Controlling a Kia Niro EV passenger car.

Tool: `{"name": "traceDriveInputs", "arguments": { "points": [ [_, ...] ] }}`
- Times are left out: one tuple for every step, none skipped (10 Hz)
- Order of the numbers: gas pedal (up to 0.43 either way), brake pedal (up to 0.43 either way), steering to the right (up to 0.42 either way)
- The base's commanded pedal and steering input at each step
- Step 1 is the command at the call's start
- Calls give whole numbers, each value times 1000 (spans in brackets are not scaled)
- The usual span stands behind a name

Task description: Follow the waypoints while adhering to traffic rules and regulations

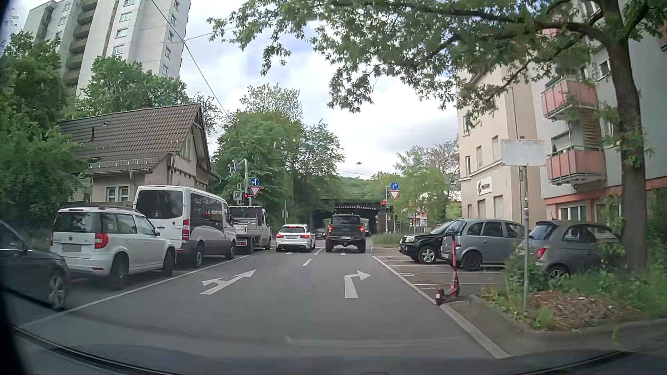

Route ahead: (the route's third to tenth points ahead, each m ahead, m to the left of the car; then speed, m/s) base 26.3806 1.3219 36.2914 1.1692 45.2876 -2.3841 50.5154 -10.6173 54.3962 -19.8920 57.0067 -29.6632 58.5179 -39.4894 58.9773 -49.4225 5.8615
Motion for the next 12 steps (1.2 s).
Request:
{"name": "traceDriveInputs", "arguments": {
  "points": [
    [0,0,-41],
    [0,0,-45],
    [0,0,-37],
    [0,6,-18],
    [0,0,0],
    [0,0,13],
    [0,0,16],
    [0,0,16],
    [0,0,15],
    [0,0,16],
    [0,0,16],
    [0,0,16]
  ]
}}
